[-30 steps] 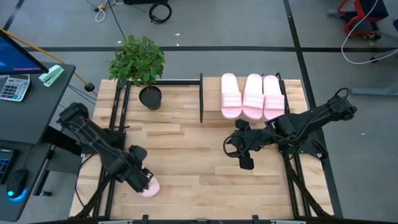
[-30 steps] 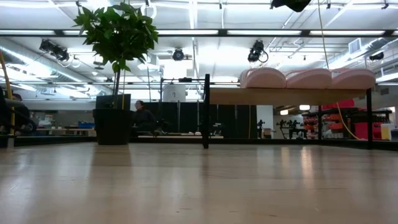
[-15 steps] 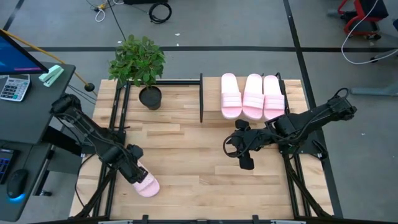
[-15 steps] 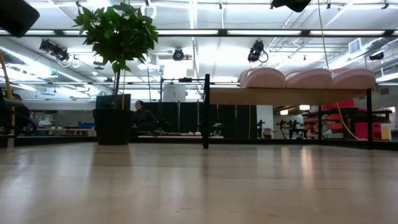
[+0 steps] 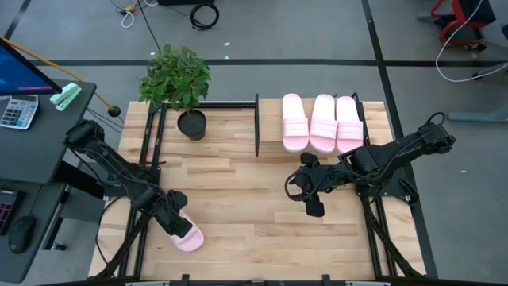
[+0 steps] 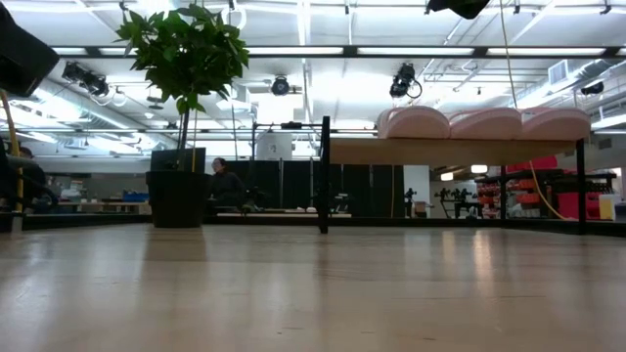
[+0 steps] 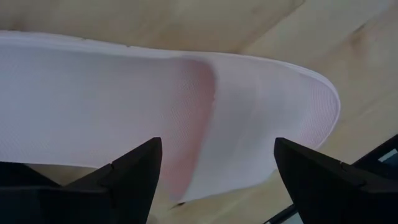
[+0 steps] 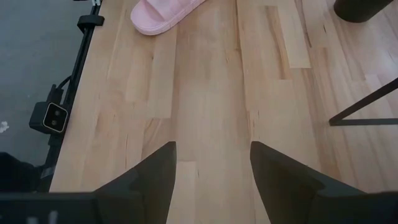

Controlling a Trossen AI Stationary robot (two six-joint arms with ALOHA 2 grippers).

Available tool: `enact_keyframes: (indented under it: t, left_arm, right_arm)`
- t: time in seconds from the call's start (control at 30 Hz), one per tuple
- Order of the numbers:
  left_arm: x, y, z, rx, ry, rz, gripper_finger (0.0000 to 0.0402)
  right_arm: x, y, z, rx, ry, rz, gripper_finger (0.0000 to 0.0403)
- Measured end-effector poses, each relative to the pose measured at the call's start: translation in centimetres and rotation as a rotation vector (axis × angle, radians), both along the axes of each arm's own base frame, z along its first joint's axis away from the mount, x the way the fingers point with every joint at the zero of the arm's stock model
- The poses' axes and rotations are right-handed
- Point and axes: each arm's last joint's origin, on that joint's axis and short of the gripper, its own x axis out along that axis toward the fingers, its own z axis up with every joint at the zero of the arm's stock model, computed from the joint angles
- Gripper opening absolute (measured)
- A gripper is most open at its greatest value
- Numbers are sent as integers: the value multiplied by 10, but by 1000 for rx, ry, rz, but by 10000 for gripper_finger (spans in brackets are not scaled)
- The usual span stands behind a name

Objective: Pick and place slides into the shelf
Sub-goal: Put the pink slide on the shelf

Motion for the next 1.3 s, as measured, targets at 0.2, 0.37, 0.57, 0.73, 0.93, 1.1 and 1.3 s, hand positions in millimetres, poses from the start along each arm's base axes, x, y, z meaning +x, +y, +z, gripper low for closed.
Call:
enact_keyframes:
  t: [0.2, 0.37, 0.57, 0.73, 0.93, 1.1, 1.3]
  left_arm:
    - [1, -1, 1, -13, -18, -6, 313]
    - [2, -2, 1, -23, -28, -6, 313]
    - [3, -3, 1, -32, -36, -1, 311]
    - [7, -6, 3, -70, -75, 4, 284]
    - [11, -9, 5, -101, -110, 39, 238]
    - [22, -8, 10, -95, -249, 87, 199]
    - [40, -4, 10, -95, -348, 100, 153]
  right_arm:
    - [0, 0, 0, 1, 0, 0, 213]
    - [0, 0, 0, 1, 0, 0, 213]
    - [0, 0, 0, 2, -1, 0, 213]
    - [0, 0, 0, 2, 0, 0, 213]
    - [0, 0, 0, 2, 0, 0, 213]
    - [0, 0, 0, 1, 0, 0, 213]
    - [0, 0, 0, 0, -1, 2, 213]
